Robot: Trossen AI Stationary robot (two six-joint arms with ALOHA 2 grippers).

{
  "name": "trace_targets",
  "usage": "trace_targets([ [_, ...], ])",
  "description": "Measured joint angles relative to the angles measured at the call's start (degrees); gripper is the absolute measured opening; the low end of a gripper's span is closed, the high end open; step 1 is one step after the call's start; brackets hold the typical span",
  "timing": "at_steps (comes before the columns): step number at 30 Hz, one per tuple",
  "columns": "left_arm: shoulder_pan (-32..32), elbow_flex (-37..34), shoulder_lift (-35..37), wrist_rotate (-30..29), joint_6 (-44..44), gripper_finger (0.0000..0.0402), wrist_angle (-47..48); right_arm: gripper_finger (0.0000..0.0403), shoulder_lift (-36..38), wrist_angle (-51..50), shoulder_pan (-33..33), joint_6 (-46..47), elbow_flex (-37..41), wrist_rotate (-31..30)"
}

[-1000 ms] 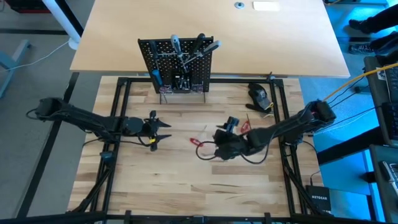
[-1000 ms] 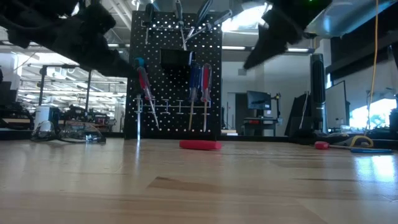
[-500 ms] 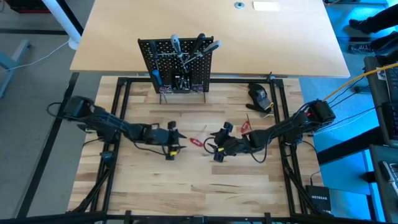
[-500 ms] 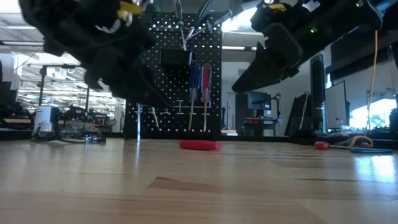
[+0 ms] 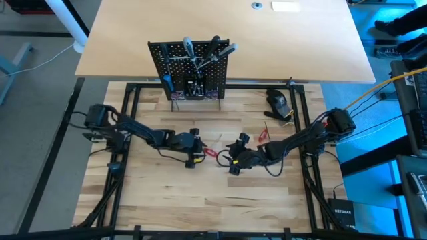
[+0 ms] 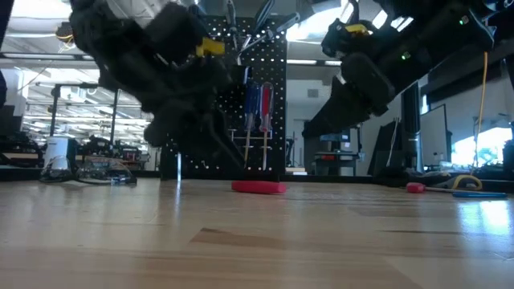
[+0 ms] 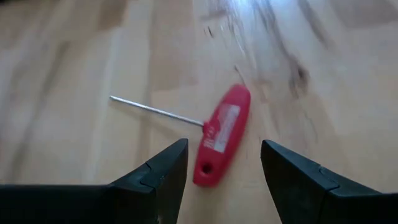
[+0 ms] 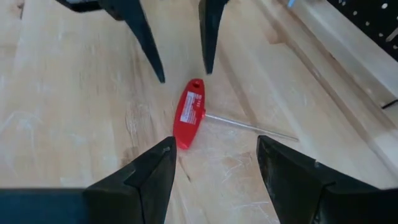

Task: Hang tools onto peg board
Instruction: Hang the bottom red t-handle hex key on the peg board

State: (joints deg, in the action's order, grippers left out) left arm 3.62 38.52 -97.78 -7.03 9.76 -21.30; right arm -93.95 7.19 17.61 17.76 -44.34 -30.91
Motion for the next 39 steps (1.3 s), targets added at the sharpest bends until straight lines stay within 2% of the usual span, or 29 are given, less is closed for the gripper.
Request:
trace_targets([
  [7,-1.69,-0.04,-7.22,4.84,-0.15,0.0193,-8.79,0.0225,-0.92,0.43,0.00,-0.02,-0.02,-0.02],
  [13,-3.42,1.14,-10.56,8.90,-2.88,0.0193,-10.13,0.0225,-0.92,0.21,0.00,-0.02,-0.02,-0.02],
  [18,-3.72,1.22,-10.67,10.77,-3.50,0.0174,-10.05,0.0225,-0.92,0.16,0.00,-0.04,-0.02,-0.05],
  [28,-3.50,1.20,-10.72,10.98,-3.21,0.0087,-9.51,0.0225,-0.92,0.29,0.00,-0.13,-0.02,-0.05],
  [34,-2.83,1.07,-8.17,10.65,-3.84,0.0087,-6.93,0.0225,-0.92,0.23,0.00,-0.21,-0.04,0.01],
  [39,-1.49,1.03,-3.22,10.71,-6.99,0.0092,-1.89,0.0225,-0.79,0.05,0.73,-1.74,-0.47,1.90],
])
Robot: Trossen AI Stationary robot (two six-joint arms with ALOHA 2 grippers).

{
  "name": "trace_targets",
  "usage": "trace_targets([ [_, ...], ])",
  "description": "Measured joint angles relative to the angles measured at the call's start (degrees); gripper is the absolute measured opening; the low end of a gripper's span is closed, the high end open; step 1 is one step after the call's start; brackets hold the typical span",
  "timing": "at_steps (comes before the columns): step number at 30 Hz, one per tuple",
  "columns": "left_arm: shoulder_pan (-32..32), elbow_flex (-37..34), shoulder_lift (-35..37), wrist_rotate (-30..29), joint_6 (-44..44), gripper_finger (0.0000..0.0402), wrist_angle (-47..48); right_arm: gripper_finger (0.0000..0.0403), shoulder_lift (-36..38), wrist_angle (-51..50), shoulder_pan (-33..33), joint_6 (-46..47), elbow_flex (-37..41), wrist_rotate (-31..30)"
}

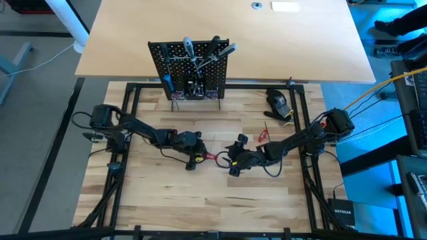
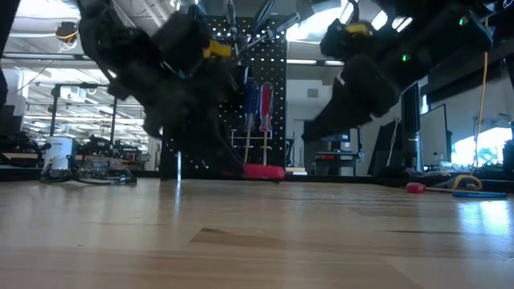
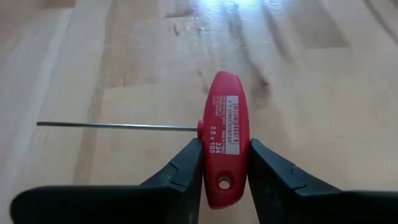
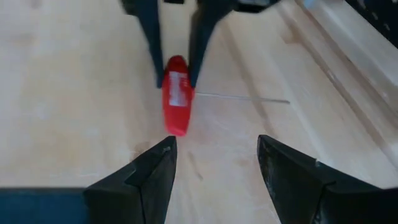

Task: Hang tools onto peg board
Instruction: Hang the bottom red t-handle hex key on the peg board

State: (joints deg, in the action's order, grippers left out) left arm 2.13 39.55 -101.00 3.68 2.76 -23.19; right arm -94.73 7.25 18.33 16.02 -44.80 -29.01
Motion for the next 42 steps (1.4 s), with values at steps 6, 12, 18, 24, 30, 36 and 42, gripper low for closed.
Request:
trace_targets([
  [6,2.17,0.02,8.79,0.02,-4.53,0.0093,7.23,0.0225,0.42,0.05,3.51,-6.42,-4.64,-0.39],
  [12,4.03,0.04,17.78,0.18,-8.28,0.0089,12.97,0.0225,0.41,0.73,4.10,-14.13,-8.93,0.17],
  [18,4.95,0.09,24.54,0.19,-13.64,0.0092,16.97,0.0225,-0.06,3.53,3.42,-29.62,-11.69,4.81],
  [24,5.45,0.09,26.65,0.79,-17.03,0.0090,18.24,0.0225,-4.26,12.49,4.24,-48.67,-11.95,1.18],
  [30,6.53,0.09,26.65,2.52,-15.79,0.0093,17.97,0.0225,-6.80,20.03,4.11,-62.88,-11.95,-1.79],
  [36,6.52,0.09,26.65,2.56,-15.80,0.0094,17.74,0.0225,-6.80,20.13,4.15,-62.95,-11.95,-0.66],
  [42,6.54,0.09,26.65,3.16,-15.82,0.0096,16.02,0.0225,-7.17,20.37,3.71,-62.20,-11.95,0.22],
])
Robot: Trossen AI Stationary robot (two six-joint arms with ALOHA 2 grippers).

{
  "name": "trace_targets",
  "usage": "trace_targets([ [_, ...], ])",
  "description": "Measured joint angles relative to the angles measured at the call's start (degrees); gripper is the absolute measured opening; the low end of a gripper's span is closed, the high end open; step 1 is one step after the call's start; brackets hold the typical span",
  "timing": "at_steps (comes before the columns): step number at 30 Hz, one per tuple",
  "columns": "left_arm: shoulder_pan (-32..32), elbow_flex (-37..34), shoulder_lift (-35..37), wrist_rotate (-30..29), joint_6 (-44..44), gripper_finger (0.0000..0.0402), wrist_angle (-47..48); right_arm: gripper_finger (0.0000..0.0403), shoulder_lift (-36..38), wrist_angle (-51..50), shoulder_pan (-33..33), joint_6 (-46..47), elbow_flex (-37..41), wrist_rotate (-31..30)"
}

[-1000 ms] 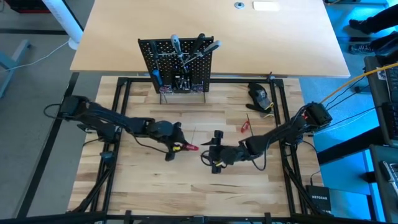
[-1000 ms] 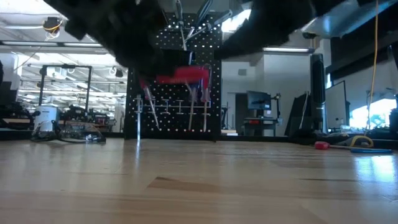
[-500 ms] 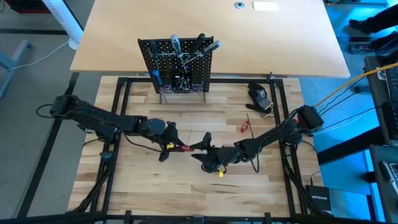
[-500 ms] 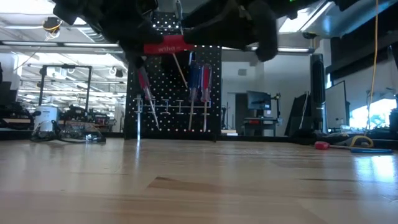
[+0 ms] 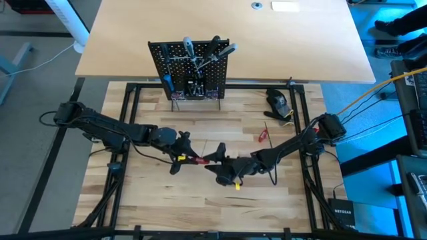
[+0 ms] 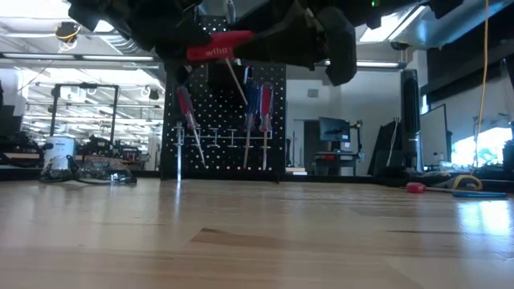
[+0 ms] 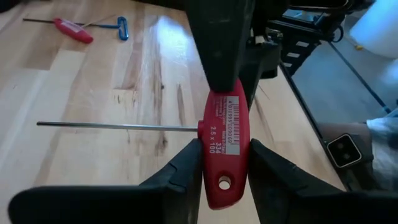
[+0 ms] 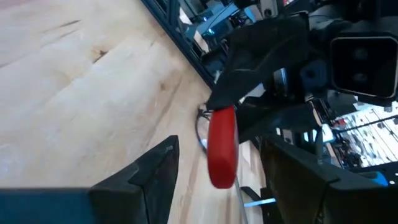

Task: Hang tools onto peg board
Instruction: Hang the bottom red t-handle hex key on the peg board

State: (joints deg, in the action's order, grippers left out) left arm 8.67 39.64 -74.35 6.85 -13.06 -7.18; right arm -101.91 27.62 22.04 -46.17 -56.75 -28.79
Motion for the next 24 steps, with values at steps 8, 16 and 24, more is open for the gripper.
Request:
trace_targets([
  [8,0.00,0.00,-0.02,0.27,-0.33,0.0097,0.31,0.0194,0.00,2.11,-0.06,-0.17,0.00,-0.59],
  [16,0.00,0.00,-0.02,1.58,-1.56,0.0097,0.09,0.0131,0.00,0.86,-0.44,-0.24,0.00,2.47],
  [24,-0.04,-0.04,-0.02,1.51,-2.21,0.0098,-0.59,0.0085,0.00,-0.26,-2.25,2.25,0.00,2.49],
])
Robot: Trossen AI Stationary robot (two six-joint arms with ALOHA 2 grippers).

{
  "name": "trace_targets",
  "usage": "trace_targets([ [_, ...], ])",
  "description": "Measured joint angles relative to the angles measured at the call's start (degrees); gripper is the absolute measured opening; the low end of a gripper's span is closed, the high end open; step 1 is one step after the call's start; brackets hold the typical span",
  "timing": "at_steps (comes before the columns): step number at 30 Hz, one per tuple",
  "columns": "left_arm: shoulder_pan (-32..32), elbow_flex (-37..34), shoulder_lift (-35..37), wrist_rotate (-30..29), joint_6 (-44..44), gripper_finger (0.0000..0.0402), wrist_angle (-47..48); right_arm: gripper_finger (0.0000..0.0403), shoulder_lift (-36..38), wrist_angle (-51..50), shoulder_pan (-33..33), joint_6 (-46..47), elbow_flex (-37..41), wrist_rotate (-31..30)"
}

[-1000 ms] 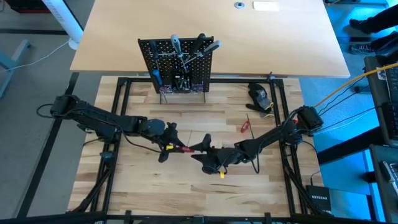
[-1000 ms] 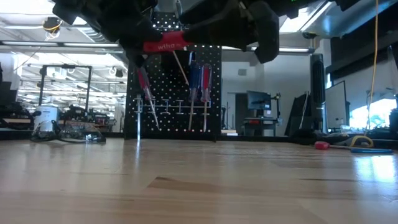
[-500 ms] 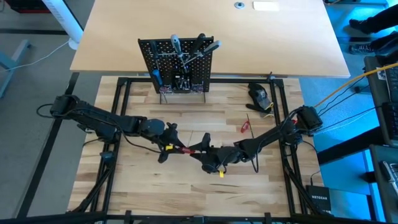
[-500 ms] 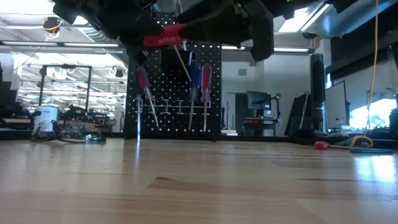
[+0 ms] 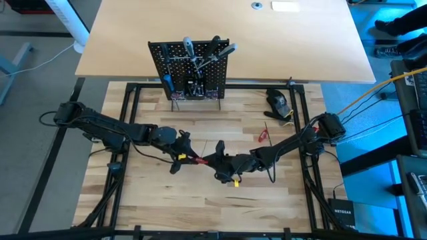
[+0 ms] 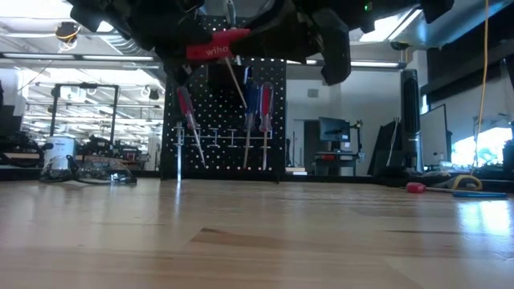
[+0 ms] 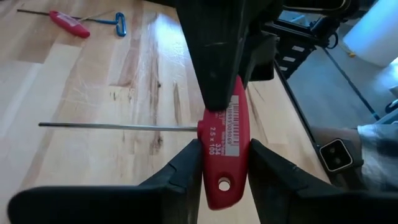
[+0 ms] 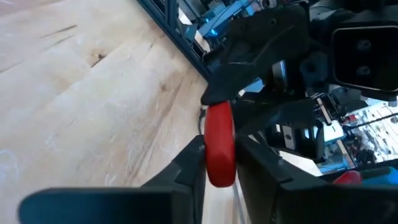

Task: Hang tools onto peg board
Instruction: Hang the bottom red t-handle hex key on the peg board

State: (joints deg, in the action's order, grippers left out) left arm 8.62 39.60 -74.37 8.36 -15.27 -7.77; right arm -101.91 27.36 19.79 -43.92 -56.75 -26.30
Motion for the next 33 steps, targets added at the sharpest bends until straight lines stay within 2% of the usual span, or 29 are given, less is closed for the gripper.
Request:
trace_targets([
  [4,0.02,-0.03,-0.04,0.14,-0.69,0.0098,-0.12,0.0059,0.01,0.15,0.11,0.88,0.00,0.00],
  [9,-0.26,-0.05,-0.04,0.48,0.45,0.0104,-0.83,0.0057,0.02,1.82,0.13,1.56,0.09,0.72],
  [16,-2.67,0.12,0.48,-0.07,0.55,0.0162,-0.40,0.0058,0.77,2.83,-0.10,7.83,0.09,-0.10],
  [22,-5.21,0.11,8.23,-0.72,-1.68,0.0190,7.96,0.0055,5.80,3.27,-0.27,9.38,0.07,-1.56],
  [28,-4.73,0.11,20.31,-11.01,-0.30,0.0187,17.89,0.0055,10.42,7.28,-3.95,14.41,-0.29,-1.04],
  [33,-2.11,0.08,27.78,-20.37,1.59,0.0187,23.26,0.0055,10.91,5.56,-9.49,19.25,-6.76,2.85],
])
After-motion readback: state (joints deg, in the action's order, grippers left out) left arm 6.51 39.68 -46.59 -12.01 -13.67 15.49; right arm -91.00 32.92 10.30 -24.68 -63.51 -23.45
